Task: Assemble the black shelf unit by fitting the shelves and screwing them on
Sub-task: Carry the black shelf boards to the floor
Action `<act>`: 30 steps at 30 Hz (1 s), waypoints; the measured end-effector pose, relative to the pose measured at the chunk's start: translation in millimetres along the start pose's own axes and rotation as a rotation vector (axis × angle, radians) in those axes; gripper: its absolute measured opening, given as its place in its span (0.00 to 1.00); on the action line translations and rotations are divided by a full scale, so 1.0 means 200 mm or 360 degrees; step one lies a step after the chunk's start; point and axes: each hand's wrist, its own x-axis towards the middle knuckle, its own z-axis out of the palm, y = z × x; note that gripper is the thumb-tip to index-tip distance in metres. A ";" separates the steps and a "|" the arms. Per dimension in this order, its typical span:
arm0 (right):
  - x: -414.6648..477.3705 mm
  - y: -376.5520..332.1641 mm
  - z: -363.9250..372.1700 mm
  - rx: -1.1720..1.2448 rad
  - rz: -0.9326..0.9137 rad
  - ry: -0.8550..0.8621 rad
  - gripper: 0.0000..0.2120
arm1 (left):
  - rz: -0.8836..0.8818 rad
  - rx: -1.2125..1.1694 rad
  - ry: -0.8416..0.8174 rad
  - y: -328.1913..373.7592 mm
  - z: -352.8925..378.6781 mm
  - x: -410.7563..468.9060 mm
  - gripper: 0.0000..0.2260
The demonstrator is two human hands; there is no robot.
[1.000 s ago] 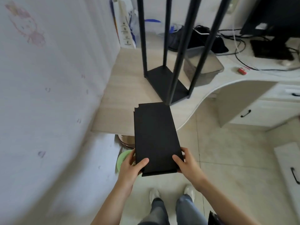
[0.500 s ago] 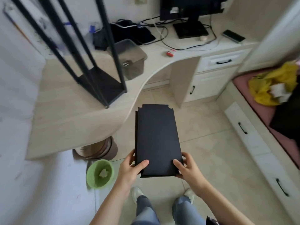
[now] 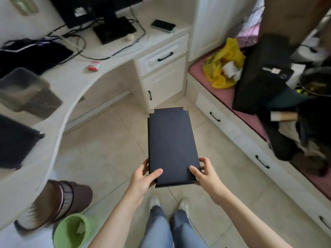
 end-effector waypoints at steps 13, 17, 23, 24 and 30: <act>0.23 0.40 -0.45 0.0344 0.0251 0.0465 0.14 | -0.0239 0.0702 -0.0555 -0.16 0.50 0.66 0.33; 0.36 0.65 -0.54 0.0461 0.0335 0.0553 0.15 | -0.0323 0.0879 -0.0661 -0.32 0.64 0.87 0.40; 0.62 1.13 -0.65 0.0530 0.0427 0.0605 0.15 | -0.0421 0.1171 -0.0756 -0.70 0.79 1.21 0.53; 0.68 1.23 -0.68 0.0530 0.0433 0.0607 0.16 | -0.0440 0.1193 -0.0765 -0.80 0.81 1.28 0.53; 1.07 1.82 -0.78 0.0507 0.0524 0.0634 0.16 | -0.0520 0.1263 -0.0778 -1.41 0.88 1.71 0.38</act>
